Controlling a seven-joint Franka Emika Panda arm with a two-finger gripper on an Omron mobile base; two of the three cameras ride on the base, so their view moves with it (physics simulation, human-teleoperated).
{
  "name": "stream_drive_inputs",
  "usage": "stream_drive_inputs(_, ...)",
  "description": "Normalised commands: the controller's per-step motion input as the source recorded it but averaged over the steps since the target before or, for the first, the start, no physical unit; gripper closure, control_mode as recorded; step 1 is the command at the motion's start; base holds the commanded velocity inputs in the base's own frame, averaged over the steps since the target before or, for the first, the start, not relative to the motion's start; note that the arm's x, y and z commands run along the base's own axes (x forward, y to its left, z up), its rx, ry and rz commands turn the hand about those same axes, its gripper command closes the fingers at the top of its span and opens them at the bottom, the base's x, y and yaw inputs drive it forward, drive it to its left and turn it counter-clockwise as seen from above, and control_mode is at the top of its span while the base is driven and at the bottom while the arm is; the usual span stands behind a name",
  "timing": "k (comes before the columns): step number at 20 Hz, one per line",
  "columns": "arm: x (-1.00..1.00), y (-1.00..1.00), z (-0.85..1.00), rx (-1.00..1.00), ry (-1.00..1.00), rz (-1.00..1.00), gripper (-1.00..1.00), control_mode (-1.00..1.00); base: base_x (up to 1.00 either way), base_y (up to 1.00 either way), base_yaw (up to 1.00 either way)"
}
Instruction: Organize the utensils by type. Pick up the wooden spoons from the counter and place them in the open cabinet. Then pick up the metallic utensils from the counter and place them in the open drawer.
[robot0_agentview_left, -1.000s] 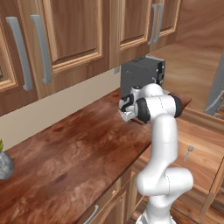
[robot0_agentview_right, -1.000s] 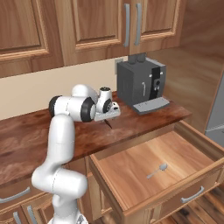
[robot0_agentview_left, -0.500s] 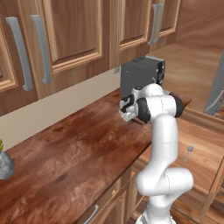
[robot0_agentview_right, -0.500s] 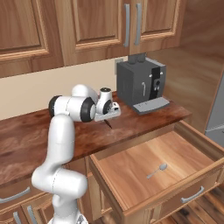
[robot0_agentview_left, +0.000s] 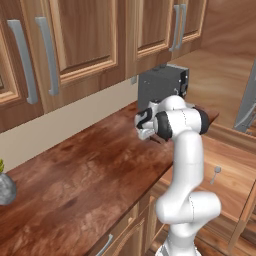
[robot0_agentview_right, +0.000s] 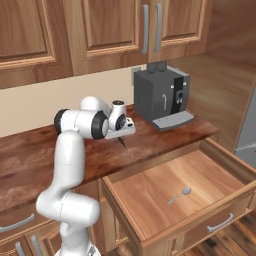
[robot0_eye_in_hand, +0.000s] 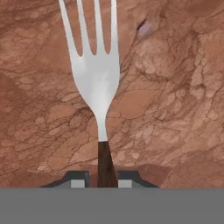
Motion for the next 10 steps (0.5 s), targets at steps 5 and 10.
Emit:
stream_drive_inputs(5,-0.54,-0.08,-0.61,-0.03,0.0,0.0,1.0,-1.0,0.0,0.0,0.0)
stream_drive_inputs(10,-0.52,-0.13,-0.42,0.0,0.0,0.0,1.0,-1.0,0.0,0.0,0.0)
